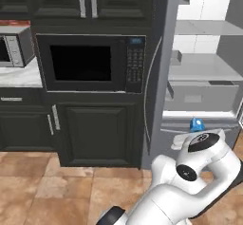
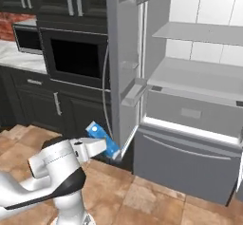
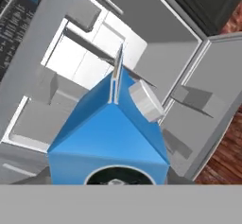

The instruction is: Take a sugar cube from the saucer and place it inside the coffee. Then, grab milk from the fridge and place it next to the coffee on the counter to sweeten the coffee.

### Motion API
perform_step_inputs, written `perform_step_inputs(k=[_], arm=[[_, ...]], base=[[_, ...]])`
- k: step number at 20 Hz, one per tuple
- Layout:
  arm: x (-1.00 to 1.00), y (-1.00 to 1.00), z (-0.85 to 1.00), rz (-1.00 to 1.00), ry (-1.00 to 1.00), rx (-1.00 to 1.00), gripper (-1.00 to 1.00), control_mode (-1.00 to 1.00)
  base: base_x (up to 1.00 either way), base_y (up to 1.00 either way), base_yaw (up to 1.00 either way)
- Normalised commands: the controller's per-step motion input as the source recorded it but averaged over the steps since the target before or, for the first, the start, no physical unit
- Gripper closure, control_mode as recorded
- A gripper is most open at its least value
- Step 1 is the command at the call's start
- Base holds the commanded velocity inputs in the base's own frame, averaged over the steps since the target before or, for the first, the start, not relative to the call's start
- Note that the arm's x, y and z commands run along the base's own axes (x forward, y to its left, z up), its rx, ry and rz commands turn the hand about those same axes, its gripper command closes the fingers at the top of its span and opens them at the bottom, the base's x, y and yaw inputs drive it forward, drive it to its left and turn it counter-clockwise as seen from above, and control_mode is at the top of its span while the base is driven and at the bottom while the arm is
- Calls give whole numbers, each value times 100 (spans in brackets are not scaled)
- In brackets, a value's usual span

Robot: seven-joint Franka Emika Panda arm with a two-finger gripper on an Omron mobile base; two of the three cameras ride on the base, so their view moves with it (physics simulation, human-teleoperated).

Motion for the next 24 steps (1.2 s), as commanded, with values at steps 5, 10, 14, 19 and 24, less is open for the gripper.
perform_step_inputs(k=[5,10,14,19,24], arm=[[0,0,0,0,0,0,100,100],[0,0,0,0,0,0,100,100],[0,0,0,0,0,0,100,100],[0,0,0,0,0,0,100,100],[0,0,0,0,0,0,100,100]], base=[[-86,76,52],[-25,100,66],[-1,100,63],[4,100,59],[18,100,56]])
